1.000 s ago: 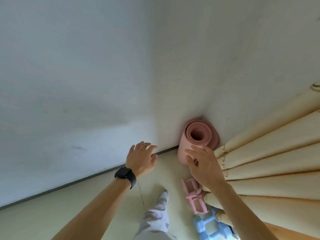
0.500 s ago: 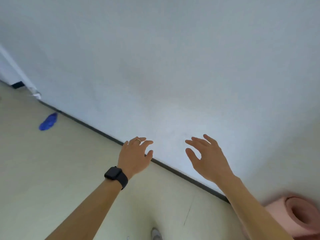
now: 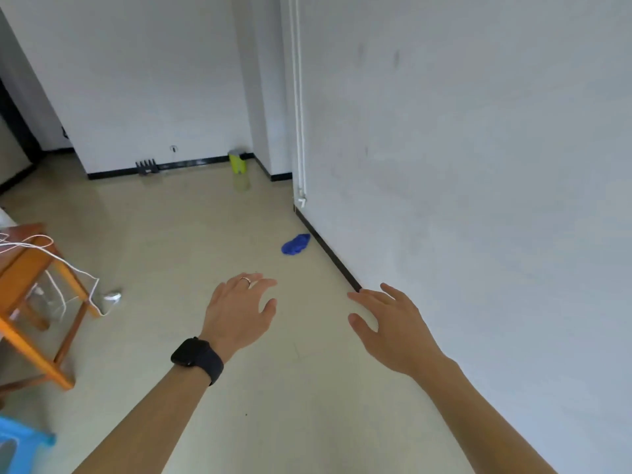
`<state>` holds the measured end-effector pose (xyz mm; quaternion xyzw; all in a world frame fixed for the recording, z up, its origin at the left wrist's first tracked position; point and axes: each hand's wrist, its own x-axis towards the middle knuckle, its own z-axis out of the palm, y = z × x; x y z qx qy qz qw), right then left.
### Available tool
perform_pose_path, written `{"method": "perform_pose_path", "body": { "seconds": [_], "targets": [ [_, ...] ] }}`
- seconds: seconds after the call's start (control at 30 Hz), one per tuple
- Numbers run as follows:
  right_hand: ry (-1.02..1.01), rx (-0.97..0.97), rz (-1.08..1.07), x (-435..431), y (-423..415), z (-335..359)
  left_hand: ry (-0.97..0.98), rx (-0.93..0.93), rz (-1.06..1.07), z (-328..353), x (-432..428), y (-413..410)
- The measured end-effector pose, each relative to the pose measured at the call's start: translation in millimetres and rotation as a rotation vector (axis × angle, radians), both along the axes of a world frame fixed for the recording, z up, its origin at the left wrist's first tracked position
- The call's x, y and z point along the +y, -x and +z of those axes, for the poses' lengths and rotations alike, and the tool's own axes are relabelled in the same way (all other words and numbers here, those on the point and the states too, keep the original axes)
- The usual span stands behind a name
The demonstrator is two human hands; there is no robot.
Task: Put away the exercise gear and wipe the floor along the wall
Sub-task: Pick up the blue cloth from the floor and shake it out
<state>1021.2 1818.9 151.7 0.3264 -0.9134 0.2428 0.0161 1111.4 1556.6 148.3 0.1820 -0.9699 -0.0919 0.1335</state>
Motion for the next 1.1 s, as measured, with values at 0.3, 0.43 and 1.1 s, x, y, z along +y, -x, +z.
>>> {"method": "perform_pose_path", "body": {
  "seconds": [0.3, 0.43, 1.1],
  "targets": [
    [-0.009, 0.003, 0.011, -181.9, 53.9, -0.9, -0.002, -0.031, 0.040, 1.0, -188.7, 28.8],
    [0.006, -0.006, 0.010, -242.5, 94.8, -14.7, -0.041, -0.056, 0.037, -18.8, -250.0, 68.0],
    [-0.124, 0.005, 0.171, -630.9, 451.1, -62.1, -0.099, -0.106, 0.217, -64.4, -619.0, 349.3]
  ]
}}
